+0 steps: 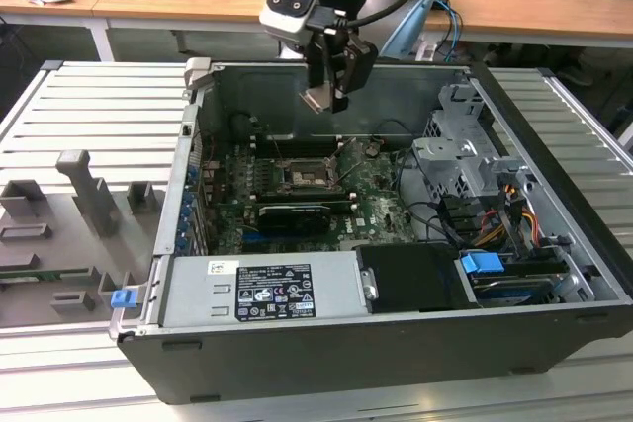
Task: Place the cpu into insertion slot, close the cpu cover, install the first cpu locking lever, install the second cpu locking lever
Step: 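Place the cpu into insertion slot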
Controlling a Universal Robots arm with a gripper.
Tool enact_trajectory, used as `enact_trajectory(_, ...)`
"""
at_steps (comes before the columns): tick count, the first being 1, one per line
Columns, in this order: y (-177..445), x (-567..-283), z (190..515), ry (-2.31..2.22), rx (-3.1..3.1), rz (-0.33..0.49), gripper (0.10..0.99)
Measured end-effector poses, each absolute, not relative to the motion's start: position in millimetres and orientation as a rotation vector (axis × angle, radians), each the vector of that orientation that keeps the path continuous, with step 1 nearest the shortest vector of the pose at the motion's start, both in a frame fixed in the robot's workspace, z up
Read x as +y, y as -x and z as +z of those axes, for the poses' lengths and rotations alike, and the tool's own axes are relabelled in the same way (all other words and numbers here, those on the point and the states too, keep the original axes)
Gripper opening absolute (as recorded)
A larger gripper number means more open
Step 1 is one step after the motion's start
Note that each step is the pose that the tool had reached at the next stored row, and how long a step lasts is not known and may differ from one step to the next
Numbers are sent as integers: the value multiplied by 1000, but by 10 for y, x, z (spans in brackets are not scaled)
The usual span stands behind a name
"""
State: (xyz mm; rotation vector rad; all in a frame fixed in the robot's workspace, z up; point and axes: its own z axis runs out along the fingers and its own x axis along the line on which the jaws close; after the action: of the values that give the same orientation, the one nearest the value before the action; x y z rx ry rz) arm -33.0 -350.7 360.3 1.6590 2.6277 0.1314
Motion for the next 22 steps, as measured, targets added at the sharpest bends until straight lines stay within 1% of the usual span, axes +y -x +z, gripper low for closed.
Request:
enact_trajectory(19, 330, -3499, 3574, -1964, 2395, 124, 541)
enact_trajectory(22, 330, -3495, 3521, -1976, 2385, 123, 541)
